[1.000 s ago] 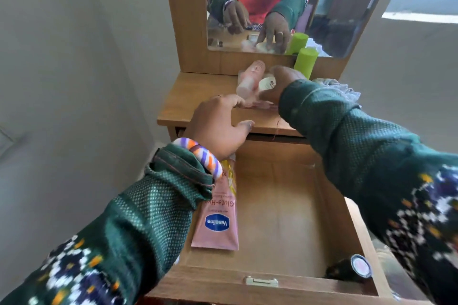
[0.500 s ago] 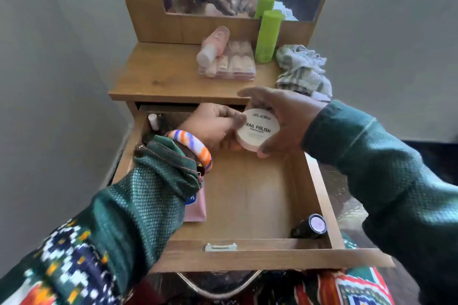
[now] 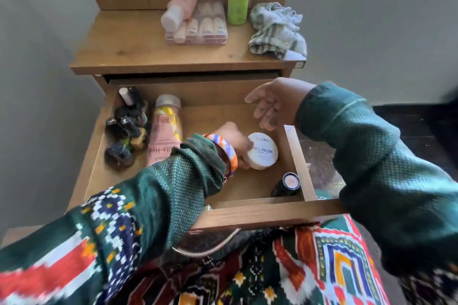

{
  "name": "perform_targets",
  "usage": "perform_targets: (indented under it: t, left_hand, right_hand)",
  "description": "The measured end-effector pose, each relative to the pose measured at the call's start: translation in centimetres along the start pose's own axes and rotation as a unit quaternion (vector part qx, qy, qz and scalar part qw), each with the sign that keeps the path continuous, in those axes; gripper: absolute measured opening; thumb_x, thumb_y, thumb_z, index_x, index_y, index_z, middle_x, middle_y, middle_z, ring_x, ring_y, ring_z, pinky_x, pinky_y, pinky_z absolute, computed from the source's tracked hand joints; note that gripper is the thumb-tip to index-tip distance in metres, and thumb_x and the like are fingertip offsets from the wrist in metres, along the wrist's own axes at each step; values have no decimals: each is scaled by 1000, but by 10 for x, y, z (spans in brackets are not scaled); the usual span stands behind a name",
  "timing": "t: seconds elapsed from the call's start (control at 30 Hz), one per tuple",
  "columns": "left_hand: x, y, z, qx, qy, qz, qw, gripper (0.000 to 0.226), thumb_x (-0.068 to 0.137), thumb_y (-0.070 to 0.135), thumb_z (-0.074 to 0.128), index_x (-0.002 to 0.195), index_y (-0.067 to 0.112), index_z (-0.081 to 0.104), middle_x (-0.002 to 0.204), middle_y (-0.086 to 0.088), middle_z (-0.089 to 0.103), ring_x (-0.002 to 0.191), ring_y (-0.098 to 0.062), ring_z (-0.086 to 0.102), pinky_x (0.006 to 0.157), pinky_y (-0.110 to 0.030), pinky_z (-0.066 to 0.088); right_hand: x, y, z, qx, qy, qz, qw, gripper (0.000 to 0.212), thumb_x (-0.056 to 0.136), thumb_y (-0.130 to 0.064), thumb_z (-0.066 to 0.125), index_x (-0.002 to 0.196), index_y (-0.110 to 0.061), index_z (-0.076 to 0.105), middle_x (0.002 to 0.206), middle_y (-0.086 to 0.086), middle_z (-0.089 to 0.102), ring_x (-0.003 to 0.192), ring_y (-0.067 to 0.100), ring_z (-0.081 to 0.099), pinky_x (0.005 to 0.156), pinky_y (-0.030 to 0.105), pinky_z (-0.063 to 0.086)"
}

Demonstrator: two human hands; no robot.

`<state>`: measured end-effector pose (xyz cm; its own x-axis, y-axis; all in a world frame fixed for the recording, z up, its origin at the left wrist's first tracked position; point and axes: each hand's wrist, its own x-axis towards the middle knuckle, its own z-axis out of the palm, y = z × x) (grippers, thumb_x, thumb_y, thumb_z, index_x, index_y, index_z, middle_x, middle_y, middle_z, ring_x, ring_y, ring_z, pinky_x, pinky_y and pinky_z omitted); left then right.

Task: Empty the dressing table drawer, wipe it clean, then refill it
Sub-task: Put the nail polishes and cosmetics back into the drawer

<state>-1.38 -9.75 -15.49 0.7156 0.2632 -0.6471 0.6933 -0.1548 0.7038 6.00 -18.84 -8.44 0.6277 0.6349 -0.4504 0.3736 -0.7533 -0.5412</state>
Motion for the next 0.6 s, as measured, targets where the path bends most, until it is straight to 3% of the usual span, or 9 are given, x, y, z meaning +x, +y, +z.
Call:
perform_targets:
  t: [0.1, 0.2, 0.33, 0.4, 0.53, 0.6]
  left_hand:
    - [7, -7, 10, 38, 8, 0, 999, 9, 88, 7, 55, 92, 0, 51, 88, -23, 64, 96, -43, 66, 87, -55, 53]
    - [11, -12, 11, 109, 44, 15, 993, 31, 80, 16, 63, 106, -1, 58, 110, -23, 66, 101, -38, 66, 88, -47, 54]
    - [3, -7, 9, 162, 66, 34, 984, 19, 78, 18, 69, 70, 8, 56, 94, -20, 69, 96, -36, 68, 86, -39, 56]
    - [2, -7, 9, 194, 68, 47, 978, 15, 79, 20, 69, 78, 8, 61, 91, -16, 68, 98, -32, 67, 84, -33, 52]
    - [3, -5, 5, 237, 85, 63, 966, 30, 79, 27, 70, 101, 7, 65, 105, -8, 69, 102, -24, 63, 79, -24, 45]
    - [4, -6, 4, 250, 74, 67, 963, 33, 77, 26, 72, 103, 6, 66, 105, -9, 69, 101, -25, 65, 87, -25, 50]
  right_hand:
    - [-1, 2, 1, -12, -2, -12, 1000, 60, 80, 11, 61, 135, -10, 46, 88, 2, 60, 89, 28, 66, 85, 42, 55]
    - [-3, 1, 0, -26, 4, -25, 999, 61, 79, 9, 63, 134, -12, 46, 98, 5, 62, 85, 23, 64, 89, 39, 54]
    - [-7, -2, -1, -64, -3, -41, 997, 63, 80, 6, 64, 137, -13, 43, 112, 7, 66, 85, 15, 61, 91, 30, 51]
    - [-7, -3, -2, -73, -6, -43, 996, 63, 80, 5, 64, 137, -14, 43, 113, 6, 66, 85, 14, 61, 92, 30, 50]
    - [-6, -5, -2, -83, -9, -45, 995, 60, 81, 4, 63, 135, -15, 46, 112, 6, 67, 84, 13, 61, 90, 30, 52]
    - [-5, -7, -3, -83, -14, -45, 995, 59, 81, 4, 63, 135, -14, 46, 112, 6, 67, 83, 13, 60, 88, 29, 52]
